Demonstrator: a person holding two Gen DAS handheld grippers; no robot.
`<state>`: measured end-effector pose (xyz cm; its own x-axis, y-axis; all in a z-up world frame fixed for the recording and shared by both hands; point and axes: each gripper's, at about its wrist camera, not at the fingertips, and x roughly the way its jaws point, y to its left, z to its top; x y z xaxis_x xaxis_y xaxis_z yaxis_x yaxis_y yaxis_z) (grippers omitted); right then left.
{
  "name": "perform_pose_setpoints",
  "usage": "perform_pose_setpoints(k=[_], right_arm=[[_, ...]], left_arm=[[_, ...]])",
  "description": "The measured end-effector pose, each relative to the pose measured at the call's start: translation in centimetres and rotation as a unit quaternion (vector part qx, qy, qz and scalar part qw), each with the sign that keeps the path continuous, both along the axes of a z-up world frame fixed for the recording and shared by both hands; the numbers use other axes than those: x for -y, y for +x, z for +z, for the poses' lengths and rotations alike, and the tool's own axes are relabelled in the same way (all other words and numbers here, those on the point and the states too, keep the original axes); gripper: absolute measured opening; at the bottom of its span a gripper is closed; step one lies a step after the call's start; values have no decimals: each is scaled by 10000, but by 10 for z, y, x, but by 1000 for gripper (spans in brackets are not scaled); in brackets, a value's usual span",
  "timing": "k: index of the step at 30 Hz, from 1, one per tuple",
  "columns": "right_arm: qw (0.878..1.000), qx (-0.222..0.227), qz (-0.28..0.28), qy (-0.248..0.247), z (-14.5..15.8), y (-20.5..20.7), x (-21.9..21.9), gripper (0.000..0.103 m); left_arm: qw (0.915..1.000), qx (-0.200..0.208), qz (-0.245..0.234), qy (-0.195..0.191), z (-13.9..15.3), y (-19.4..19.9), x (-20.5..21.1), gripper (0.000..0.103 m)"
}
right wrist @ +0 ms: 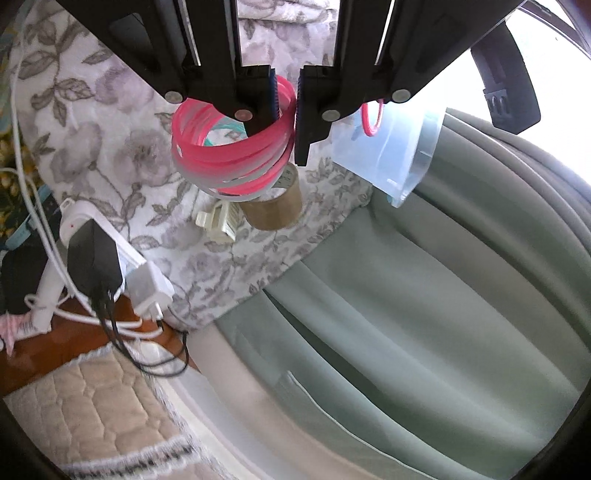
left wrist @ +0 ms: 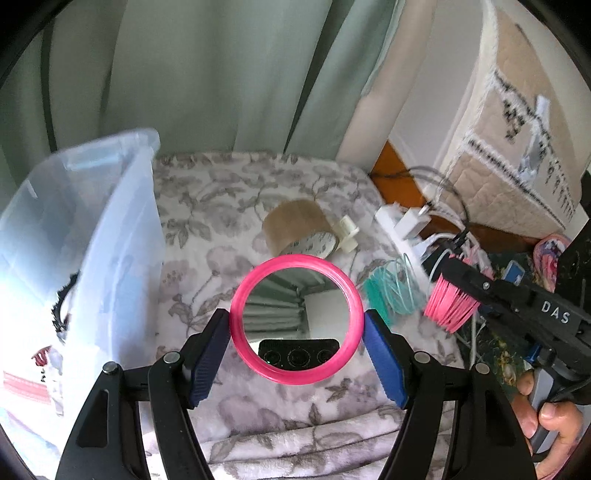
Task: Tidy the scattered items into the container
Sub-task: 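Carry the mirror and bangles over the clear box with both tools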
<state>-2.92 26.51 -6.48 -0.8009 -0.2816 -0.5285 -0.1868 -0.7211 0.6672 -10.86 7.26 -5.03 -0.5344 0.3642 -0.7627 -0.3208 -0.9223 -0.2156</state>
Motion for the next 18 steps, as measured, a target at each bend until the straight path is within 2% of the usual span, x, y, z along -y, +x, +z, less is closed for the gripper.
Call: perform_pose_setpoints(k=[2, 5, 7, 9, 11, 16, 18], right_arm=[[9999, -91, -18, 51, 13, 12, -4, 8], [9996, -247, -24, 154, 34, -4, -25, 8], [9990, -361, -29, 257, 41, 2, -18, 8], [9984, -461, -13, 317, 42, -10, -11, 8], [9975, -573, -8, 405, 49, 1, 8, 8], [9956, -709, 2, 611, 72, 14, 13, 8], [9947, -775, 64, 676, 80, 28, 44, 8]], left_arm=[[9999, -119, -16, 77, 10, 4, 3, 74], [9994, -277, -36, 205, 23, 10, 7, 74], [9990, -350, -42, 285, 29, 12, 10, 74], [9984, -390, -47, 395, 36, 15, 14, 74], [9978, -461, -23, 475, 43, 16, 18, 74], [9954, -628, 134, 717, 61, 20, 38, 74], [9938, -712, 241, 816, 68, 21, 51, 74]])
